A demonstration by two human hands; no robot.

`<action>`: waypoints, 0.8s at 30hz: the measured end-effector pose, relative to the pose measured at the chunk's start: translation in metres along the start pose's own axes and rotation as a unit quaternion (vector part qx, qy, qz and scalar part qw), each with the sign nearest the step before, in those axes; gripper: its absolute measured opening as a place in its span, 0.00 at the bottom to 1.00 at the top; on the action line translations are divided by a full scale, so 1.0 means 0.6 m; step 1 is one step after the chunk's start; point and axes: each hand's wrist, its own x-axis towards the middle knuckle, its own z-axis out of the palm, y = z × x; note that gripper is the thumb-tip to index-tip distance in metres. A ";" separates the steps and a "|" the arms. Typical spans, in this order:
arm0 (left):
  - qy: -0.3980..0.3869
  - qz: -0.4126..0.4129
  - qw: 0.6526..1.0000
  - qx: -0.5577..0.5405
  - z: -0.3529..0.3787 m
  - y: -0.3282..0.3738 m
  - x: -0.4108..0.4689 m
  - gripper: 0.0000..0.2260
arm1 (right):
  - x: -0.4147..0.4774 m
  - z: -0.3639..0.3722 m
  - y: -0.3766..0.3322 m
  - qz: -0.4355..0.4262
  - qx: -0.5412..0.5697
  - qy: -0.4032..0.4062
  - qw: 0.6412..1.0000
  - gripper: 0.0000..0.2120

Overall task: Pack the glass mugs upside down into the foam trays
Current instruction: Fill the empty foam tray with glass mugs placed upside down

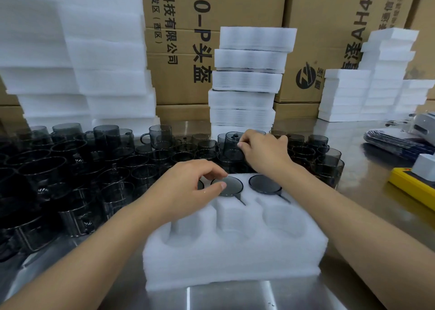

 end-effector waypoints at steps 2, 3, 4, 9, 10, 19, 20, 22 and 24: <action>0.002 0.003 1.000 0.004 0.000 -0.002 0.001 0.06 | -0.001 -0.004 0.003 0.001 0.019 -0.002 1.000 0.09; 0.003 0.004 1.000 0.005 0.000 -0.002 0.001 0.06 | -0.003 -0.007 0.004 0.000 0.025 0.000 1.000 0.10; 0.004 0.006 1.000 0.006 0.000 -0.002 0.002 0.06 | -0.005 -0.012 0.005 0.001 0.025 0.006 1.000 0.11; 0.003 -0.002 1.000 0.003 0.001 -0.004 0.002 0.08 | -0.021 -0.058 0.003 -0.043 0.056 0.117 0.991 0.11; 0.003 -0.005 1.000 -0.002 0.002 -0.006 0.003 0.10 | -0.027 -0.069 -0.003 -0.050 0.146 0.115 0.981 0.09; 0.062 -0.049 0.985 -0.156 0.007 -0.029 0.012 0.42 | -0.071 -0.067 -0.066 -0.016 0.601 -0.065 0.796 0.05; 0.065 -0.050 0.985 -0.155 0.008 -0.030 0.012 0.42 | -0.072 -0.065 -0.065 -0.007 0.621 -0.068 0.781 0.05; 0.070 -0.052 0.985 -0.149 0.008 -0.031 0.012 0.41 | -0.073 -0.061 -0.062 0.015 0.663 -0.073 0.745 0.06; 0.075 -0.054 0.985 -0.147 0.008 -0.032 0.013 0.37 | -0.074 -0.057 -0.058 0.031 0.694 -0.086 0.714 0.06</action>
